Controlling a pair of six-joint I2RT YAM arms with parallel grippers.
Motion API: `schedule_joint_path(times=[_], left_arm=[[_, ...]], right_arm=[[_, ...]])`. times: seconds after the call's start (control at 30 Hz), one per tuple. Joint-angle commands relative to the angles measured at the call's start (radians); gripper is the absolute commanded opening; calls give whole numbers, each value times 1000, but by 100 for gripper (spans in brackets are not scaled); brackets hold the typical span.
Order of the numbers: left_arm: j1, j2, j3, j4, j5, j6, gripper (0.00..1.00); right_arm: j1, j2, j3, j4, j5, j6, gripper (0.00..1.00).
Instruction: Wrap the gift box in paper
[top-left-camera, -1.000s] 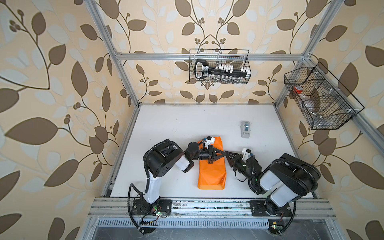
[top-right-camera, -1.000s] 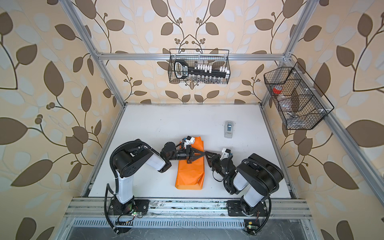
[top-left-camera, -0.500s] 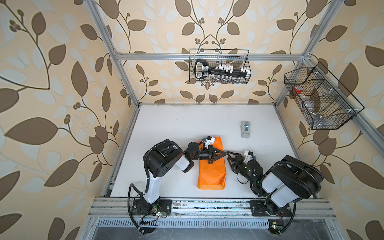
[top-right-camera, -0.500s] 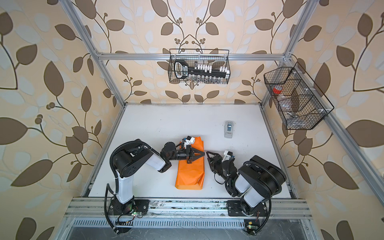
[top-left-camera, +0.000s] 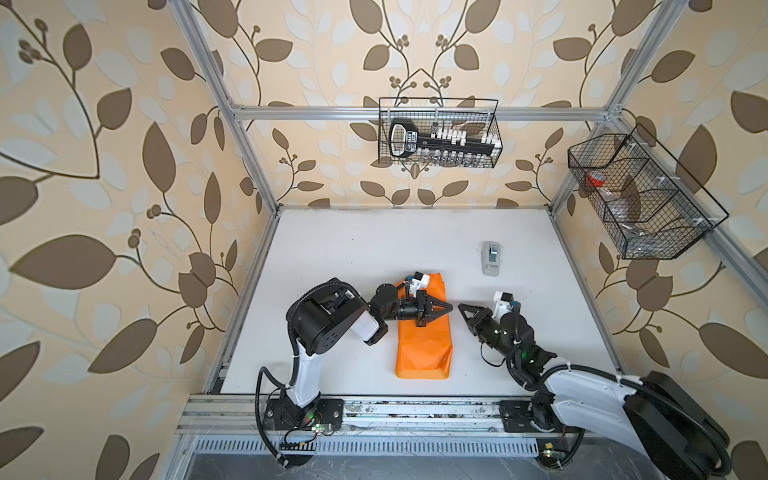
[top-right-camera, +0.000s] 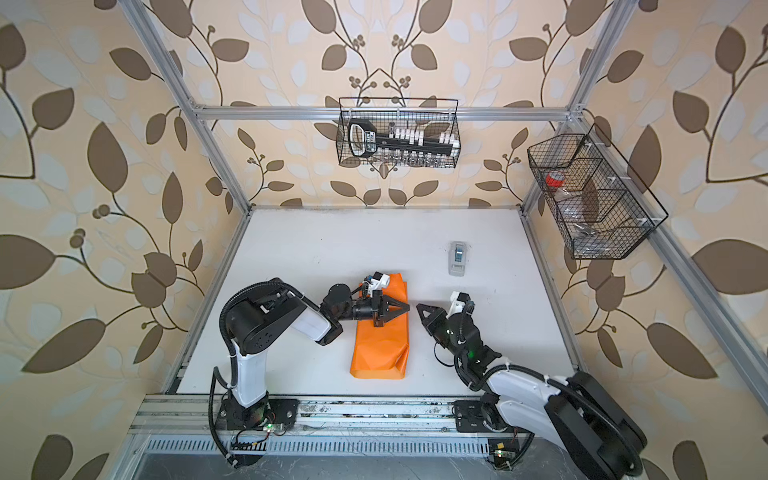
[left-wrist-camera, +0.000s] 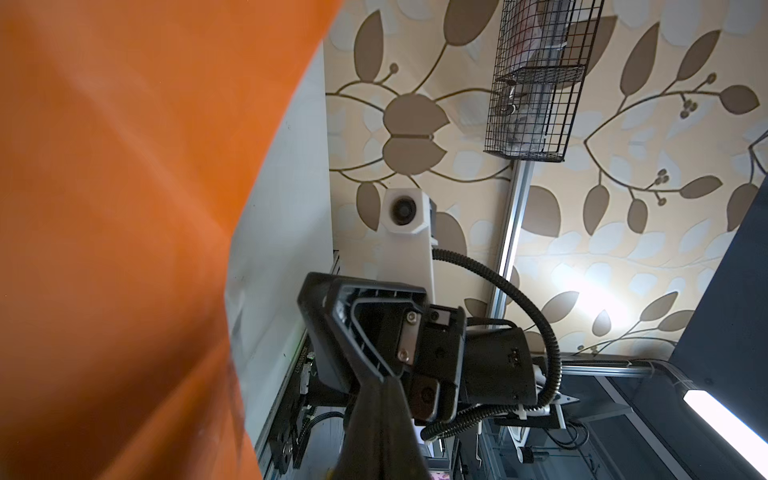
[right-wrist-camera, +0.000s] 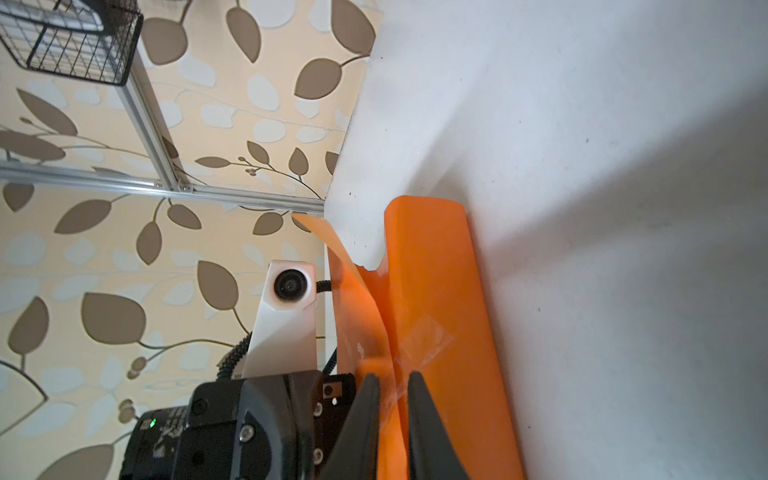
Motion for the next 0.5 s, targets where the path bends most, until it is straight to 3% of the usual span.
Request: schedule_joint_path(times=[0.0,0.07,0.27,0.47], left_arm=[[-12,7,-19,2,-10,-8,0],[-12,9,-19,2,-10,-7,0],[-12,15,-13,2,-11,-12,0],[-12,16,-6,2,-12,-14,0]], right_arm=[[-28,-81,11,-249,0,-136,7],[-51,-82,33,-263,-51,-174,0],[-103,53,90,-129,-226,-210,0],[-90,99,106,-61,-250,-203,0]])
